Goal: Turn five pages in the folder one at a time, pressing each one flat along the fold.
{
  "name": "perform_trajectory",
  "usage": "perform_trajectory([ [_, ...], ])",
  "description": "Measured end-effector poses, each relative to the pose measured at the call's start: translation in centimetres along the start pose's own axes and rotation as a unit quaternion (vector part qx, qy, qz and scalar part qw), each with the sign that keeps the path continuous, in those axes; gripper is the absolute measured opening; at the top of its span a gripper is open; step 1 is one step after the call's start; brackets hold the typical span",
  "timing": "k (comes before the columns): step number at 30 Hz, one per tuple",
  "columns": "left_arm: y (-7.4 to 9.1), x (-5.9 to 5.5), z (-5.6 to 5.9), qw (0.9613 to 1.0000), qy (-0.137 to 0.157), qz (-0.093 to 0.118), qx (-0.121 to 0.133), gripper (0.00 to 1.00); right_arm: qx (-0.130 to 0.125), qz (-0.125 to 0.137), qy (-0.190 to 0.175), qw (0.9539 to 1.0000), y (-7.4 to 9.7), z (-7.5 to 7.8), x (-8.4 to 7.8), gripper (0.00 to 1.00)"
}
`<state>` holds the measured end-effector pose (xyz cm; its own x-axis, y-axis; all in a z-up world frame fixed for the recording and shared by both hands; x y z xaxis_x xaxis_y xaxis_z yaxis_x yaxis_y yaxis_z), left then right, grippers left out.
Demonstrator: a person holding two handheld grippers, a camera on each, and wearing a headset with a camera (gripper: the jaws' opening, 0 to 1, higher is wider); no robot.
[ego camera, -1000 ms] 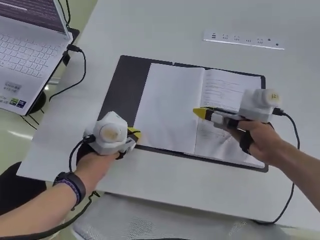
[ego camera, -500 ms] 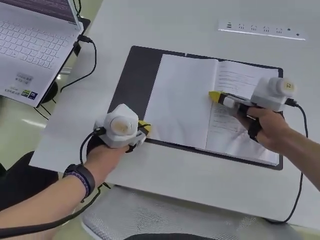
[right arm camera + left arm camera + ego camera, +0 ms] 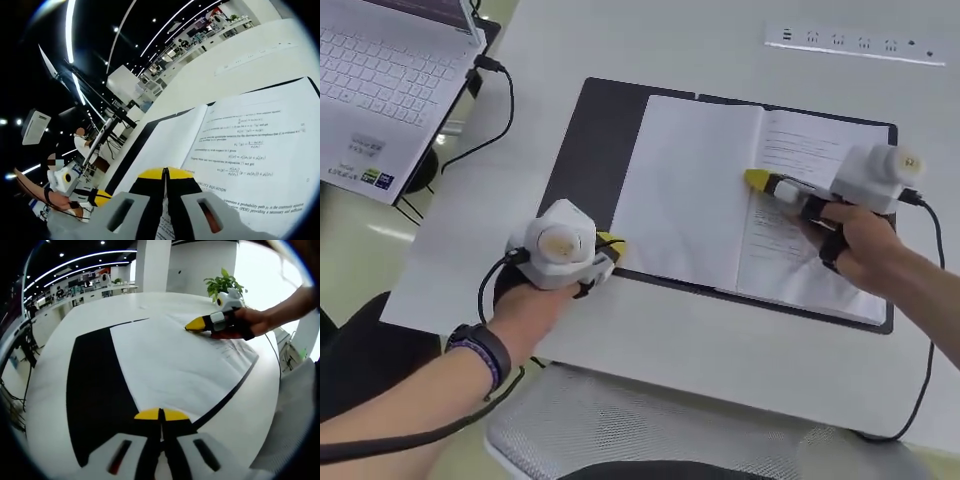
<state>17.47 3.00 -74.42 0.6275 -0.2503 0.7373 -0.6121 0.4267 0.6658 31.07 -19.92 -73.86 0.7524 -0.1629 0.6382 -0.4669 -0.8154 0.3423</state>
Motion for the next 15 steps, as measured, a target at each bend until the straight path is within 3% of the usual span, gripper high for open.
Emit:
perform_trajectory([
  [8,0.1,0.0,-0.1,1.0,-0.001,-0.002,-0.005,0.0,-0.025,0.044,-0.052,0.9974,-1.2,1.3,1.6,0.0],
  [10,0.1,0.0,0.0,1.0,0.001,0.0,-0.004,0.0,-0.032,0.054,-0.056,0.9965,-1.6,2.2,2.1,0.0],
  [15,0.1,0.1,0.1,1.0,0.004,0.0,-0.002,0.0,-0.043,0.079,-0.078,0.9928,-2.2,2.4,3.1,0.0],
])
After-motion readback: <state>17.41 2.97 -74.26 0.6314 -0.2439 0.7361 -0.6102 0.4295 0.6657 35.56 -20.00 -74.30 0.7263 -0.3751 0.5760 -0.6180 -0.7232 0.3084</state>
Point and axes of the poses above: the centre of the closed fingertips' face, and the gripper's own axes: y roughly backward along the fingers, z roughly to its right, x roughly out of its top, the point moved 7 cm from there along y, roughly backward along the fingers
